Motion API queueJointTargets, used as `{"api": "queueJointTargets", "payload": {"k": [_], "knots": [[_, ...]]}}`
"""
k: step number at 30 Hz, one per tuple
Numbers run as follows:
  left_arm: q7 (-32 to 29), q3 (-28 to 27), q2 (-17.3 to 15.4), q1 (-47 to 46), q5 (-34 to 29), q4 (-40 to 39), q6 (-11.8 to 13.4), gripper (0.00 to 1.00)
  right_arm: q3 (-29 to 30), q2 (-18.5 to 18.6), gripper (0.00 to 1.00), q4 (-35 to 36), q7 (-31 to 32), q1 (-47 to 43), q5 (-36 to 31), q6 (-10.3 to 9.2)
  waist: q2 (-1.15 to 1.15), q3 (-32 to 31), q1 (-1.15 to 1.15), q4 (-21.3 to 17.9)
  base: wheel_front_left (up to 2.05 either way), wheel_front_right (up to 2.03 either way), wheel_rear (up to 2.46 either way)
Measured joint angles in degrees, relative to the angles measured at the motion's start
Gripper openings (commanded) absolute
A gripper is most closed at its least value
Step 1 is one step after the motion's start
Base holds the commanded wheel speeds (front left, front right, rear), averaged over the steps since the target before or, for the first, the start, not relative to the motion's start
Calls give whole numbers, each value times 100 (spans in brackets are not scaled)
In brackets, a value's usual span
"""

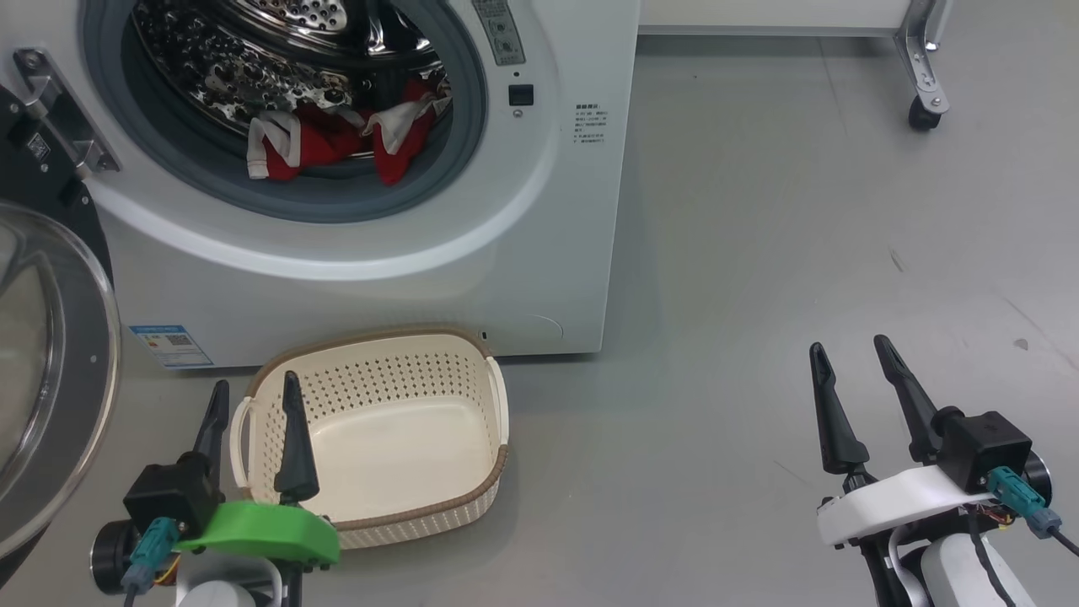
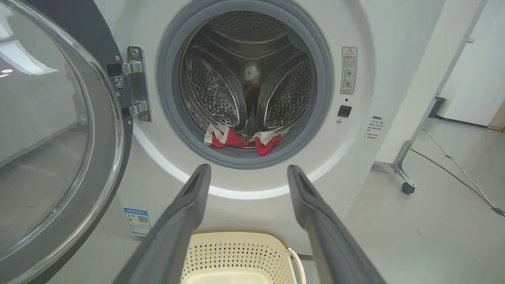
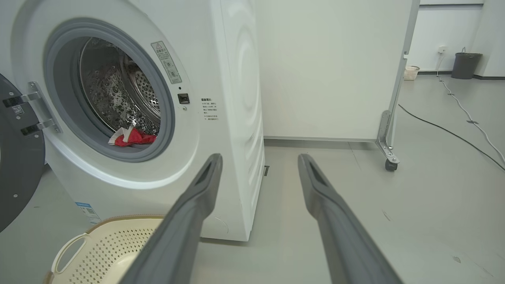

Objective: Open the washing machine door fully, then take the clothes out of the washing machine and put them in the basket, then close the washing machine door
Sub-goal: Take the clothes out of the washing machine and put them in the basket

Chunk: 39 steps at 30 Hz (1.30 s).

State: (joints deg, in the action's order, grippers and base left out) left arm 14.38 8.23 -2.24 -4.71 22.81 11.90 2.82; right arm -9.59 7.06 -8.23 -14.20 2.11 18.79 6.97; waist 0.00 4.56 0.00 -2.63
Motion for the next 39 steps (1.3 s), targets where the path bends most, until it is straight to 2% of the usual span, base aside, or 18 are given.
{"api": "queueJointTargets", "payload": {"k": [19, 39], "knots": [[0, 76, -1, 1, -75, -22, 0, 100, 14, -24, 100, -1, 0, 0, -36, 1, 0, 30, 0, -2, 100, -100, 0], [0, 99, -1, 1, -119, -24, 0, 100, 26, -51, 100, -20, 0, 0, -36, 1, 0, 57, 0, -17, 22, -22, 0]]}}
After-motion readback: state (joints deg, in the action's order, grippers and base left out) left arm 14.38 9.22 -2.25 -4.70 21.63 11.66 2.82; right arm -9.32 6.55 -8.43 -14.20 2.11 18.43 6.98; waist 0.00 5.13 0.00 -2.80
